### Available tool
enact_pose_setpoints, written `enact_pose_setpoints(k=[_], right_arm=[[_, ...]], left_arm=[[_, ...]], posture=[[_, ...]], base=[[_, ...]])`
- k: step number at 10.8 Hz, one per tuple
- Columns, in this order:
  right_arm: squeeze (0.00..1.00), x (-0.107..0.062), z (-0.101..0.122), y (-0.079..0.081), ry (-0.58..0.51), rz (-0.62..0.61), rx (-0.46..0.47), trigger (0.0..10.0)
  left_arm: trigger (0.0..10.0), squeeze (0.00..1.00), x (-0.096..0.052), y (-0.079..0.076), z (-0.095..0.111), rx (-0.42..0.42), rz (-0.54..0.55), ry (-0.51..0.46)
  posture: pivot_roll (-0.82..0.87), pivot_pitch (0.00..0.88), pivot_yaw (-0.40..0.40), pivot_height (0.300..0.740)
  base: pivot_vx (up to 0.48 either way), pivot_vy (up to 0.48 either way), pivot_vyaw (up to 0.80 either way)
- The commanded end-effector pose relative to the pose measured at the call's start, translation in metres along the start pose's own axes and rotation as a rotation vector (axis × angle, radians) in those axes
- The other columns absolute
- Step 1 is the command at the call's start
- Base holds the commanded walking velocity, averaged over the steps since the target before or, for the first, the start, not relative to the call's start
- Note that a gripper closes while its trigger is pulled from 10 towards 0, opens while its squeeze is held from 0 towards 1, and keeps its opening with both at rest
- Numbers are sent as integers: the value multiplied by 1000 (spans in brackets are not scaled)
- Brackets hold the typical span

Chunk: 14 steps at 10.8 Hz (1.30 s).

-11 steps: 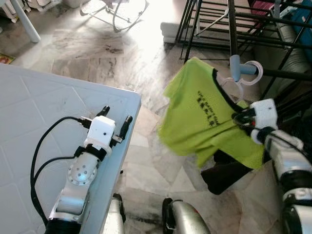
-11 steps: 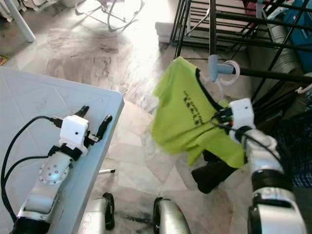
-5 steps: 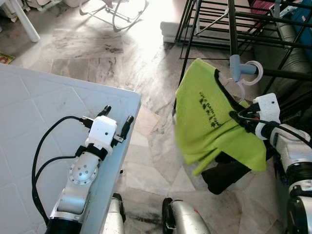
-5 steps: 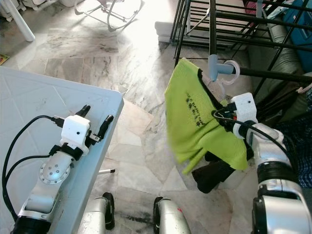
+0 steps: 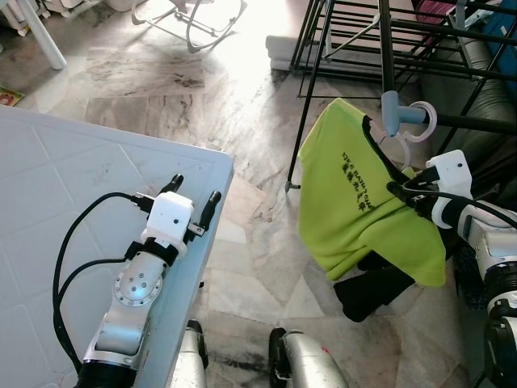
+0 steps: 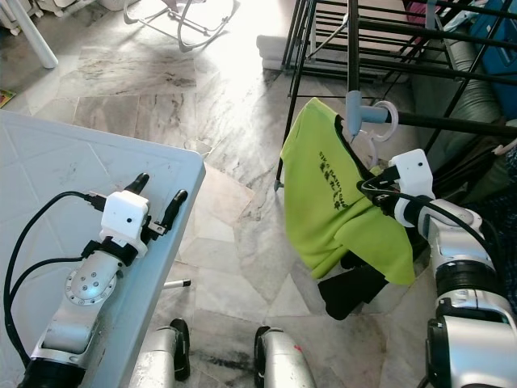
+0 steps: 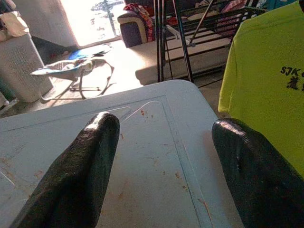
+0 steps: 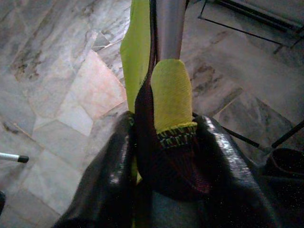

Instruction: Hang hanger

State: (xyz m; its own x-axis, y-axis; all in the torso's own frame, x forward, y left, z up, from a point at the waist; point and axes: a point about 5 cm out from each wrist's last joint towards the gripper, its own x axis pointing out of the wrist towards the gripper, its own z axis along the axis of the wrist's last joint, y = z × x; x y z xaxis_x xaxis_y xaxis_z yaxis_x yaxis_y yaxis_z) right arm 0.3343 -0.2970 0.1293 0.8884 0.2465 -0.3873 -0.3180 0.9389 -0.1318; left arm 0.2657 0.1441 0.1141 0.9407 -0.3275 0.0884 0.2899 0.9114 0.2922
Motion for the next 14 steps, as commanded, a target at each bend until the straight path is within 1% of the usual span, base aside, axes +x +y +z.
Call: enact_pose_setpoints(k=[1,4,8,9,10,11,12,13,14], right_arm=[[0,-2,-6,-2,26,5,24,0],[0,-1,-8,0,28,15,40,0],[0,3,-6,6,-21,-6,79,0],[0,6,-7,13,-56,-28,77,0],[0,7,-6,16,-84,-54,74,0],[0,11,-5,33,-155,-73,121,0],[0,11,-6,39,-179,-88,128,0],[0,9,-6,46,-264,-174,167,0],[0,5,-4,47,-321,-253,162,0]], left_arm=[[10000,0,-3,-4,-9,3,-23,47],[10000,0,-3,-5,-10,6,-22,49],[10000,0,-2,-5,-10,6,-18,47],[10000,0,-5,-4,-15,9,5,71],[10000,0,-7,-3,-20,9,28,97],[10000,0,-12,1,-28,2,84,148],[10000,0,-12,2,-30,5,93,156],[10000,0,-12,6,-30,22,120,157],[10000,0,-11,7,-29,28,123,152]], posture=[[0,232,-64,740],[4,228,-65,740],[1,225,-64,740],[1,227,-65,740],[1,230,-68,740],[7,228,-69,740],[11,227,-71,740],[14,228,-67,740],[15,227,-65,740]], base=[[0,0,0],[0,0,0],[0,0,0],[0,0,0],[0,0,0],[0,0,0],[0,0,0],[0,0,0],[0,0,0]])
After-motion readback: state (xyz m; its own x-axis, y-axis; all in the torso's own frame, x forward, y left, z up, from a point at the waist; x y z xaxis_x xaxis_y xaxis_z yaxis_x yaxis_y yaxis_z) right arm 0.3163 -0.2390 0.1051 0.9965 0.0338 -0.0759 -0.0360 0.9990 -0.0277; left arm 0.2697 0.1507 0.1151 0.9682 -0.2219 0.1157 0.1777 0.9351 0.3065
